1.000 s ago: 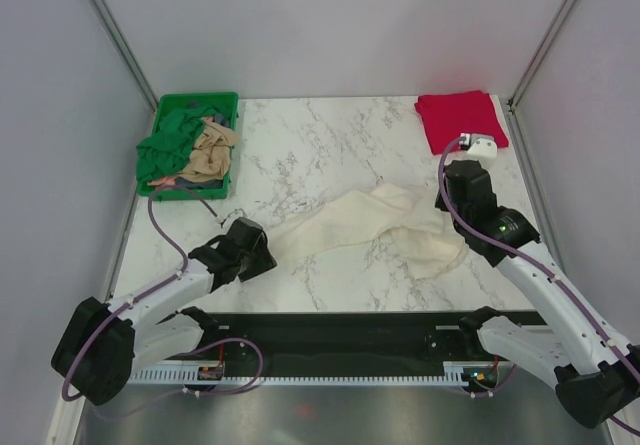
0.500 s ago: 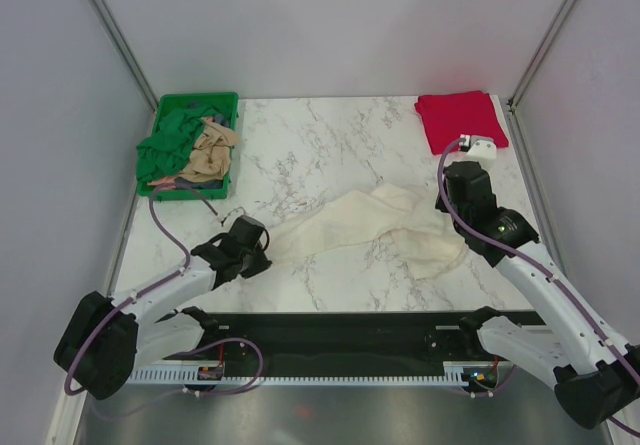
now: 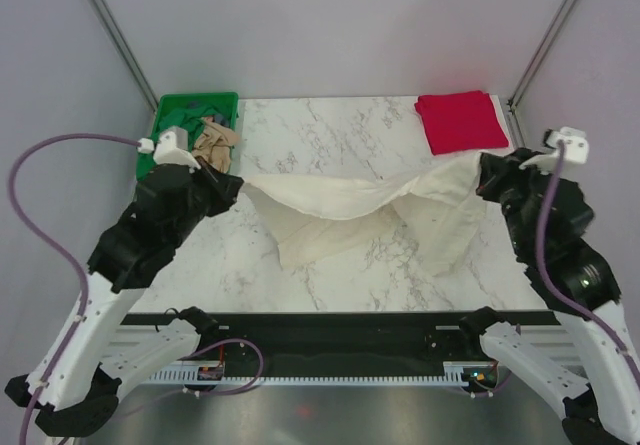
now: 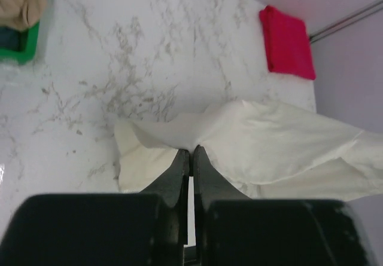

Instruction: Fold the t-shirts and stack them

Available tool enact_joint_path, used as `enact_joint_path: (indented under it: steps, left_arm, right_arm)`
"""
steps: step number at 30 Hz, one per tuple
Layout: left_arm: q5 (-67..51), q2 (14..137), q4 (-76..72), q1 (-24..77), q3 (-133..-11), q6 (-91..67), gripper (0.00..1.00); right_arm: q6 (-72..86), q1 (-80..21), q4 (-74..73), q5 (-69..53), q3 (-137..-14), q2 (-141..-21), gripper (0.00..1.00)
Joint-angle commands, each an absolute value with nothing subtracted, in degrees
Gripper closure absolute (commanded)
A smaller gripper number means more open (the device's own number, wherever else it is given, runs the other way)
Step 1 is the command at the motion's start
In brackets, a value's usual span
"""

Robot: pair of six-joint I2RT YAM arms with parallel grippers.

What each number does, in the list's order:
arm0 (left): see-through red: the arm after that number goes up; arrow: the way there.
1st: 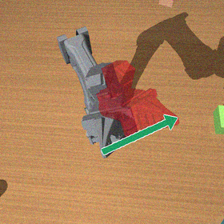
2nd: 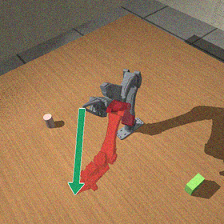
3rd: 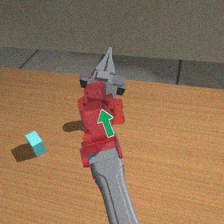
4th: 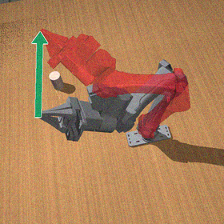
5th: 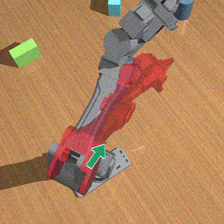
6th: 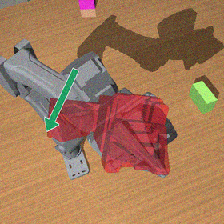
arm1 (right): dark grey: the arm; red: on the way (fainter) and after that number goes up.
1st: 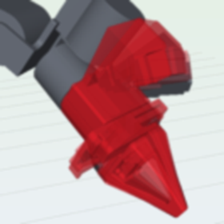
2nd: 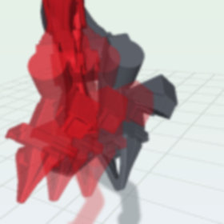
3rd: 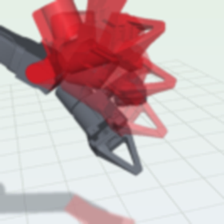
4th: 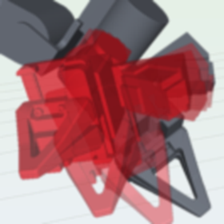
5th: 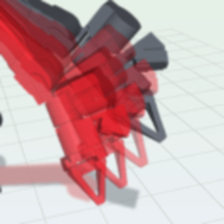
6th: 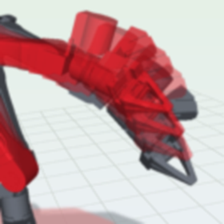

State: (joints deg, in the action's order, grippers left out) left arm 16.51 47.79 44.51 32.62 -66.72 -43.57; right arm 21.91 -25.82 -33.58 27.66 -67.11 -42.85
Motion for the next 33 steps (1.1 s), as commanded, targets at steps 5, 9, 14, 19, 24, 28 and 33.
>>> enact_joint_path:
  steps: [5, 9, 14, 19, 24, 28, 33]
  left_arm:
    - [19.78, 46.5, 49.75, 32.78, -88.75, -25.68, 0.98]
    - [15.05, 45.36, 46.33, 32.78, -98.06, -19.96, 0.98]
    - [8.54, 43.77, 41.5, 32.7, -103.62, -16.35, 0.98]
    - [1.94, 41.92, 34.11, 32.17, -105.38, -11.0, 0.98]
    - [2.9, 45.43, 28.66, 30.94, -106.26, -7.3, 0.98]
    - [12.98, 53.42, 30.05, 30.85, -105.21, -5.89, 0.98]
    - [26.02, 71.83, 35.06, 28.06, -102.66, -6.06, 0.98]
  right_arm:
    - [13.02, -25.49, -27.17, 22.52, -82.08, -33.85, 1.0]
    - [7.4, -25.58, -21.9, 16.88, -86.12, -29.02, 1.0]
    - [3.52, -25.58, -15.13, 8.45, -86.75, -24.35, 1.0]
    - [0.8, -25.49, -11.52, 8.96, -91.39, -25.83, 1.0]
    - [-3.68, -25.58, -12.38, 15.98, -101.4, -39.58, 1.0]
    - [-7.12, -25.75, -15.9, 25.99, -109.15, -54.55, 1.0]
    - [-8.61, -25.23, -19.77, 38.13, -108.46, -78.27, 1.0]
